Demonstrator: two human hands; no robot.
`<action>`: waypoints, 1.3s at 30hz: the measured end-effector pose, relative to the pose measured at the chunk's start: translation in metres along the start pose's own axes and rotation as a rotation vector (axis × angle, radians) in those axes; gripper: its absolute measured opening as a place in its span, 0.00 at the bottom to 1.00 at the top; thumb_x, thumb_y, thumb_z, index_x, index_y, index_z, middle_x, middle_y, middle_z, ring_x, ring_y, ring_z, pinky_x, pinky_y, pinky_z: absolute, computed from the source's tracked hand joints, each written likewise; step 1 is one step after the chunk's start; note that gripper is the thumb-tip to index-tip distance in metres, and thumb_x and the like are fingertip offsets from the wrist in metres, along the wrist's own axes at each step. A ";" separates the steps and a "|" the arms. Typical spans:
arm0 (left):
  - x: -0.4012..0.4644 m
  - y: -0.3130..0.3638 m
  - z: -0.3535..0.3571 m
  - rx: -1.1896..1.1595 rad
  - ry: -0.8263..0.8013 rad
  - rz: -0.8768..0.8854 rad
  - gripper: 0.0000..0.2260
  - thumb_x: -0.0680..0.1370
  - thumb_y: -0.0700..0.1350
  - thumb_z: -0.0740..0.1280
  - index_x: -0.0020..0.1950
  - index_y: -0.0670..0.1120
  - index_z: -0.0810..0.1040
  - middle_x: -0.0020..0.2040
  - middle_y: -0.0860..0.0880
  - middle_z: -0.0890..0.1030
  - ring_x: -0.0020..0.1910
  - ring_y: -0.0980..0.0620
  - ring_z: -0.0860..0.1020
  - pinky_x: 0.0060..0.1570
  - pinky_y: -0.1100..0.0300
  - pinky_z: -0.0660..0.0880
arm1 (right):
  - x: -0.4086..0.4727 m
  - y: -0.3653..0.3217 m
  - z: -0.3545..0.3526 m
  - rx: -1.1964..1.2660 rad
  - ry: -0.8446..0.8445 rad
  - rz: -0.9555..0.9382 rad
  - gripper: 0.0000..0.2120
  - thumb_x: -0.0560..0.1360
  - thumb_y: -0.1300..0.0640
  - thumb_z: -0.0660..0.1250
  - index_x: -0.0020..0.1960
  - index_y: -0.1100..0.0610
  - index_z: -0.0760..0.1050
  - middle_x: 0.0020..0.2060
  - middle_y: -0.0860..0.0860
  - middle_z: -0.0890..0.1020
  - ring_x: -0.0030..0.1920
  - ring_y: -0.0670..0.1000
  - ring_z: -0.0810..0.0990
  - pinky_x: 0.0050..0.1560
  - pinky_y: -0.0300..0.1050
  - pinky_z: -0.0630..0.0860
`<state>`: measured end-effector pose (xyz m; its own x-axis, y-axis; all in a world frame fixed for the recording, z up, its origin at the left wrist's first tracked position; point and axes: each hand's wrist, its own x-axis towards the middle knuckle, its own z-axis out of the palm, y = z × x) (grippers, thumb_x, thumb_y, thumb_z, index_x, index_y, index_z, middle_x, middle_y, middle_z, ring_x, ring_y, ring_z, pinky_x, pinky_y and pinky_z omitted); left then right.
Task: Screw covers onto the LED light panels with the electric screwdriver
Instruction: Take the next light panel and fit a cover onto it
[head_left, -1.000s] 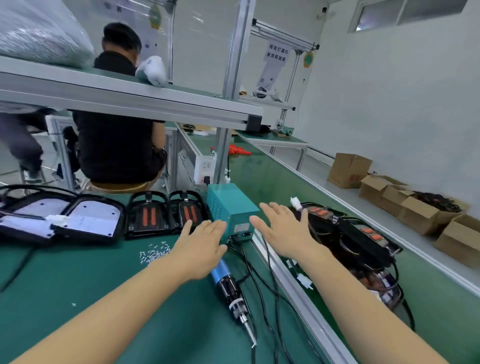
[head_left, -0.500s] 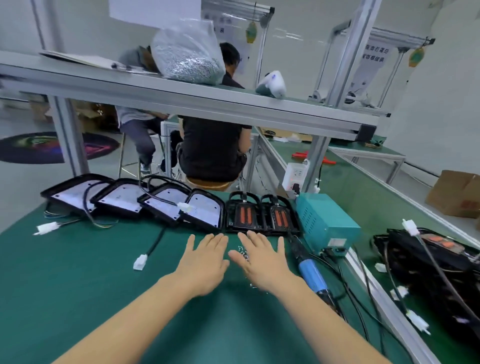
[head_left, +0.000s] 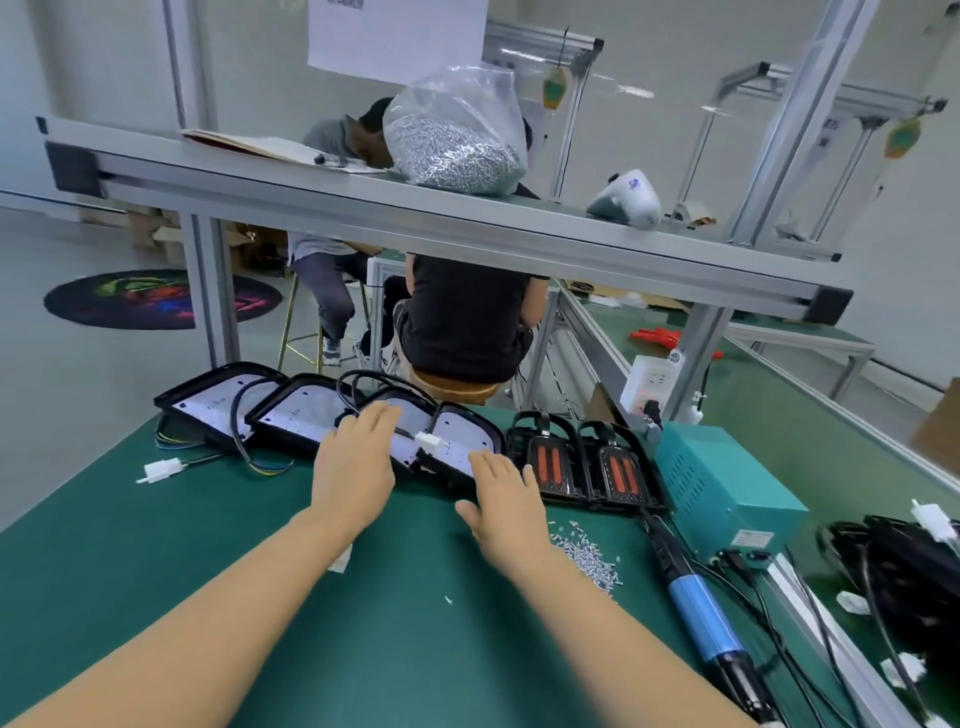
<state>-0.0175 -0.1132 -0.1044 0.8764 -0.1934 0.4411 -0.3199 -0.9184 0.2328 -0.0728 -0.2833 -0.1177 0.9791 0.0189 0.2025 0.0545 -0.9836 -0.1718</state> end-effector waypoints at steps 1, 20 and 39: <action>0.007 -0.002 0.001 0.016 -0.012 0.013 0.26 0.78 0.36 0.57 0.75 0.48 0.60 0.75 0.52 0.62 0.64 0.47 0.69 0.57 0.55 0.66 | 0.006 -0.002 0.002 -0.014 0.013 -0.010 0.23 0.82 0.53 0.60 0.75 0.56 0.59 0.73 0.50 0.65 0.73 0.51 0.61 0.75 0.52 0.53; 0.023 -0.021 -0.025 -0.690 0.430 -0.046 0.14 0.72 0.26 0.61 0.47 0.38 0.83 0.51 0.46 0.82 0.50 0.49 0.77 0.52 0.61 0.71 | 0.011 0.000 -0.005 -0.053 0.370 -0.087 0.13 0.64 0.72 0.72 0.46 0.62 0.78 0.42 0.55 0.80 0.43 0.57 0.80 0.32 0.42 0.68; -0.080 -0.072 -0.020 -1.926 0.233 -0.921 0.08 0.82 0.37 0.55 0.47 0.44 0.72 0.41 0.47 0.81 0.40 0.52 0.74 0.36 0.67 0.79 | -0.117 -0.031 0.025 -0.095 0.650 -0.649 0.15 0.72 0.63 0.61 0.31 0.51 0.79 0.33 0.46 0.80 0.32 0.48 0.78 0.35 0.35 0.74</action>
<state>-0.0715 -0.0245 -0.1392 0.9557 0.1595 -0.2474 0.0554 0.7279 0.6835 -0.1839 -0.2507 -0.1600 0.4581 0.4955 0.7380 0.5094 -0.8267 0.2389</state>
